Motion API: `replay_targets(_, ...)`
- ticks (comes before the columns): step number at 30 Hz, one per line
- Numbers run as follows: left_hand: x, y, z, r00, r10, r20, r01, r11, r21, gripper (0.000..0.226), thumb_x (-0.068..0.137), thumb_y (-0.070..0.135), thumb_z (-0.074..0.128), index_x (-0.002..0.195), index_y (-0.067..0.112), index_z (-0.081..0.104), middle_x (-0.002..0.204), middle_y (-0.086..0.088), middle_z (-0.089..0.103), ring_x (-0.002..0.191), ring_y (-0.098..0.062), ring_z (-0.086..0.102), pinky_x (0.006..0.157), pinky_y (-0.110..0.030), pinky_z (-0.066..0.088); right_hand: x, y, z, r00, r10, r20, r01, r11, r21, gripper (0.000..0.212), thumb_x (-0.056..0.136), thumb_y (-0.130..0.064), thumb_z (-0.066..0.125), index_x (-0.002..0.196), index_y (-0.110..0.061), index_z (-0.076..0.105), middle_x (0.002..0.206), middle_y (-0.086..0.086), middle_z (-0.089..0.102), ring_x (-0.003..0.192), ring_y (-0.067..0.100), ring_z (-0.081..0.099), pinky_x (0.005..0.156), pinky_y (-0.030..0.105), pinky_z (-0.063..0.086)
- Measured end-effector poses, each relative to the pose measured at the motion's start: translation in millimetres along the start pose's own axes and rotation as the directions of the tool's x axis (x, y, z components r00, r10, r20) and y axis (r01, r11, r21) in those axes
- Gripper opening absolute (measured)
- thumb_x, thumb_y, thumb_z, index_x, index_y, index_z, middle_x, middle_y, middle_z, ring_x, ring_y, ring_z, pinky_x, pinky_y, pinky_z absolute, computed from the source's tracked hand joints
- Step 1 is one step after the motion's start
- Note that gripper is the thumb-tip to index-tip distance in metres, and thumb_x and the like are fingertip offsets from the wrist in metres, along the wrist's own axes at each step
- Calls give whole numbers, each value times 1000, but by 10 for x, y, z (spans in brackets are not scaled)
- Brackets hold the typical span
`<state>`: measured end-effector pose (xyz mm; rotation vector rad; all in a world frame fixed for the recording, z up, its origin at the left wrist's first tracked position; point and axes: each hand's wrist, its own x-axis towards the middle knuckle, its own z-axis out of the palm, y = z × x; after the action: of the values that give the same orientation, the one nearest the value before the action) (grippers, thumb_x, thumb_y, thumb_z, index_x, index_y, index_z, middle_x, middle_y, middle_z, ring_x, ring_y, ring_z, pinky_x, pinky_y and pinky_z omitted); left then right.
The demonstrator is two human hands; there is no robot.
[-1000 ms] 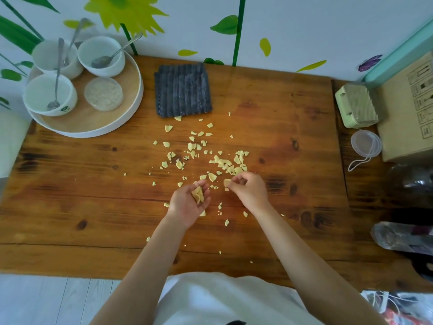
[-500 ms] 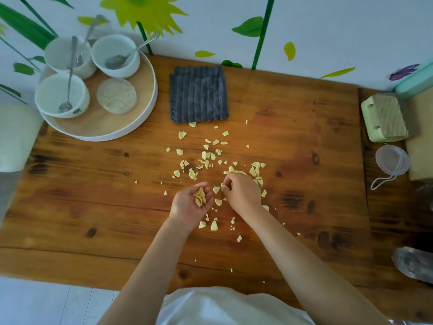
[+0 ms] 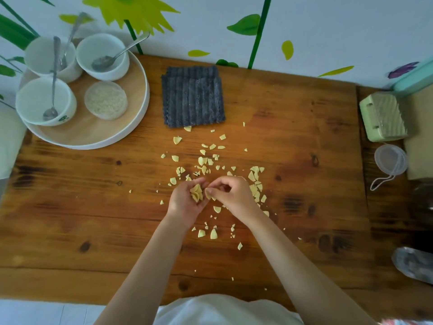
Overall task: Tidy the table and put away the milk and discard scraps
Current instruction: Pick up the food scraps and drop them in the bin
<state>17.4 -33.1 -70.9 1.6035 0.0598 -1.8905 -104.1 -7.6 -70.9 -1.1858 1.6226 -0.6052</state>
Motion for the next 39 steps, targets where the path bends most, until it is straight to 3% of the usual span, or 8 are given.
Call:
replay_targets(1, -54, 11, 61, 999, -24, 31, 25, 999, -38, 28, 91, 10, 54, 117, 1, 59, 79, 16, 47, 76, -2, 48, 71, -6, 44, -18, -3, 7, 1000, -14, 8, 14, 1000, -1, 6, 82, -17, 68, 85, -14, 72, 56, -6, 46, 52, 4, 39, 51, 16, 33)
replay_targets(3, -39, -85, 82, 997, -36, 74, 26, 990, 137, 27, 88, 11, 59, 115, 4, 60, 76, 22, 40, 70, 9, 41, 66, 1, 41, -39, 35, -23, 998, -37, -46, 34, 997, -70, 7, 84, -16, 65, 89, -17, 71, 56, -10, 47, 49, 3, 40, 50, 14, 34)
replay_targets(8, -4, -202, 177, 975, -167, 146, 150, 981, 122, 30, 96, 9, 34, 84, 3, 60, 68, -5, 52, 56, -12, 51, 47, -19, 49, -59, 371, -442, 951, 89, -295, -158, 963, -218, 12, 87, -12, 61, 89, -23, 61, 57, -9, 45, 48, 6, 39, 52, 24, 38)
replay_targets(22, -89, -408, 216, 980, -171, 102, 152, 973, 173, 28, 94, 8, 36, 84, 2, 61, 59, -3, 55, 57, -12, 50, 50, -20, 47, -221, 592, -430, 961, 131, -244, -226, 881, -415, 21, 81, -30, 68, 99, -22, 60, 65, -18, 35, 64, 5, 39, 49, 19, 26)
replay_targets(28, -114, -448, 208, 978, -181, 102, 162, 972, 173, 30, 95, 10, 34, 84, 2, 60, 68, -4, 53, 60, -12, 50, 52, -20, 47, -192, 503, -297, 938, 163, -306, -290, 852, -436, 27, 82, -41, 66, 98, -21, 58, 90, -12, 51, 78, 5, 46, 58, 21, 35)
replay_targets(36, -144, -409, 169, 982, -164, 93, 150, 978, 144, 32, 95, 9, 32, 81, 1, 60, 64, -5, 53, 59, -13, 49, 56, -22, 44, -233, 466, -255, 949, 137, -283, -246, 885, -396, 10, 83, -17, 64, 84, -18, 54, 82, -9, 53, 73, 12, 52, 62, 28, 46)
replay_targets(38, -159, -407, 177, 982, -165, 94, 152, 979, 136, 32, 95, 8, 32, 81, 1, 60, 65, -5, 53, 60, -13, 48, 57, -22, 44, -256, 469, -311, 943, 197, -268, -257, 943, -211, 9, 82, -11, 63, 82, -16, 55, 77, -6, 56, 69, 11, 54, 64, 27, 48)
replay_targets(39, -166, -406, 181, 982, -165, 94, 152, 979, 134, 32, 95, 8, 32, 81, 1, 60, 65, -5, 53, 60, -13, 48, 58, -22, 43, -258, 456, -366, 933, 268, -240, -274, 962, 10, 10, 83, -6, 61, 81, -15, 56, 77, -4, 57, 69, 11, 55, 65, 25, 49)
